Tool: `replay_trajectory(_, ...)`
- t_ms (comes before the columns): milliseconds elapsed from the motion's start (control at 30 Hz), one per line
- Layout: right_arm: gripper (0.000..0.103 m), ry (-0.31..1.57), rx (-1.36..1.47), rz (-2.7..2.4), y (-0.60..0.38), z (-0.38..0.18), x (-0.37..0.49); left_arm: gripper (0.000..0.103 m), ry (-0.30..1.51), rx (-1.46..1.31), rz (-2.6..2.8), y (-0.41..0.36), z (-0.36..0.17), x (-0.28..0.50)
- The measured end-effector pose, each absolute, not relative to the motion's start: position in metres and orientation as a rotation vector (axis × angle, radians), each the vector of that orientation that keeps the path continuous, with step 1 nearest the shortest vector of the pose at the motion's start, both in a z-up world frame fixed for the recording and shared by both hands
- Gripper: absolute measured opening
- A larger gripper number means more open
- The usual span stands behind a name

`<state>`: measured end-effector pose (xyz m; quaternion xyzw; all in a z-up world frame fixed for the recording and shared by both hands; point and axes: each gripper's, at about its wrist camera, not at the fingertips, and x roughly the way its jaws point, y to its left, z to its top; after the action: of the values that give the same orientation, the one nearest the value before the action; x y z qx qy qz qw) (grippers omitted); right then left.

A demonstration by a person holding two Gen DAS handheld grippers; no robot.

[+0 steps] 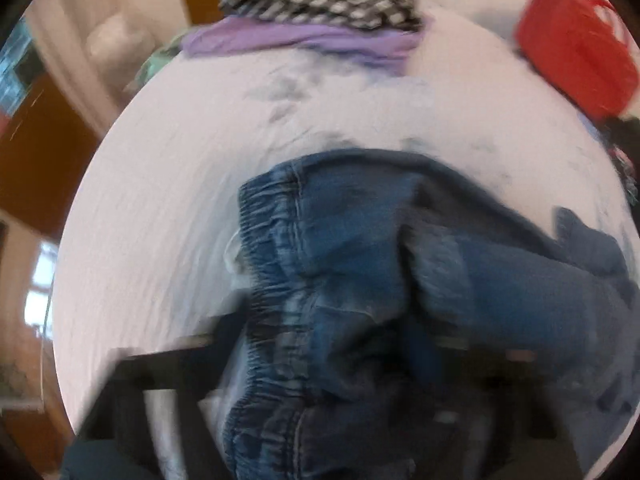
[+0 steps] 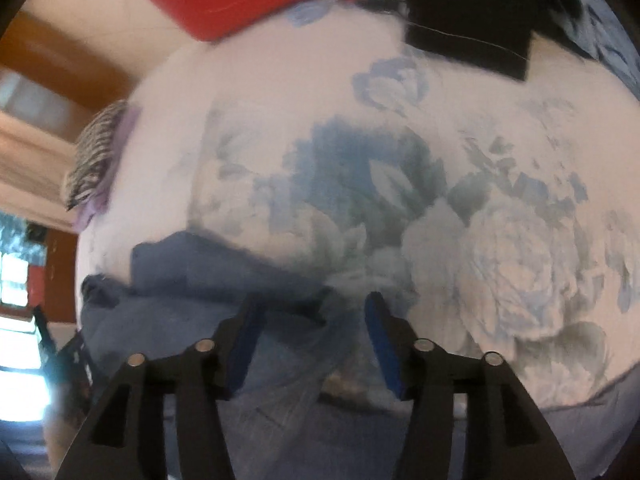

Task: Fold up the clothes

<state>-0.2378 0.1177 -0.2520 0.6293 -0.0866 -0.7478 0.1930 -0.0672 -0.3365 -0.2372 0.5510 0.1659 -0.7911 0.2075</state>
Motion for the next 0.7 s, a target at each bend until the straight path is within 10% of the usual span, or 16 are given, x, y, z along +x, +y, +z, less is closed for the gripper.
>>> replay_trajectory(167, 0.064, -0.333, 1.846, -2.012, 0.115, -0.265, -0.229, 0.025, 0.438, 1.414, -2.23, -0.334, -0.215, -0.051)
replay_trajectory(300, 0.017, -0.347, 1.775, -1.952, 0.079, -0.256, -0.218, 0.022, 0.512, 1.242, -2.229, -0.348, -0.177, -0.014)
replay_trajectory(467, 0.02, -0.369, 1.312, -1.756, -0.004, -0.147, -0.179, 0.022, 0.601, 1.113, -2.144, -0.372, -0.163, 0.044)
replay_trajectory(600, 0.061, -0.213, 1.183, -1.5, -0.081, -0.106, -0.134, 0.022, 0.699, 1.17, -1.994, -0.397, -0.202, 0.068)
replay_trajectory(700, 0.061, -0.132, 1.208, -1.614, -0.092, -0.112, -0.137, 0.022, 0.713, 1.221, -1.95, -0.397, -0.231, 0.076)
